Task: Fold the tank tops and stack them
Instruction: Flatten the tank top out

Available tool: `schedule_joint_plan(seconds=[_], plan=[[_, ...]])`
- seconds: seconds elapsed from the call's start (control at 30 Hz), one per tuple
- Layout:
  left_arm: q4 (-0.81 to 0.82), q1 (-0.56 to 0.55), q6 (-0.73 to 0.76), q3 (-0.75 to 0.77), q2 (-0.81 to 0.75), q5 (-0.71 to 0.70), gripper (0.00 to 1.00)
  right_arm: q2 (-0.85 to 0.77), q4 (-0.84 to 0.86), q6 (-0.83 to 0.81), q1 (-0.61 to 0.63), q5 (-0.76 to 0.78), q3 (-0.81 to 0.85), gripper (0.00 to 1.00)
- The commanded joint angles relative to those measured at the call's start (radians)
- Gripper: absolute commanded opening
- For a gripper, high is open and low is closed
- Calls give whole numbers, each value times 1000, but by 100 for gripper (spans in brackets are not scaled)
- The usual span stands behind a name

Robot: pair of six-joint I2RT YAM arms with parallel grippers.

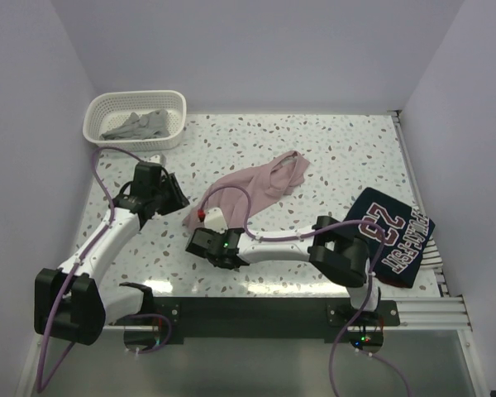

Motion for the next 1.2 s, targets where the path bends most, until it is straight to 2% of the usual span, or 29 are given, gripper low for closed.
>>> schedule_joint_plan(seconds=[0.0, 0.17, 0.53, 0.97, 1.07, 1.17], plan=[[21, 12, 25, -12, -20, 21, 40, 8, 52, 23, -23, -12, -5, 33], [25, 17, 28, -17, -15, 26, 40, 16, 87, 31, -38, -61, -37, 29], [47, 21, 26, -32, 3, 38, 39, -42, 94, 51, -38, -78, -77, 33], [70, 23, 22, -52, 21, 47, 38, -22, 91, 55, -37, -96, -70, 36], [74, 23, 19, -57, 26, 46, 37, -7, 103, 63, -35, -116, -82, 33], [73, 23, 14, -57, 29, 37, 37, -24, 87, 74, -35, -111, -102, 18]])
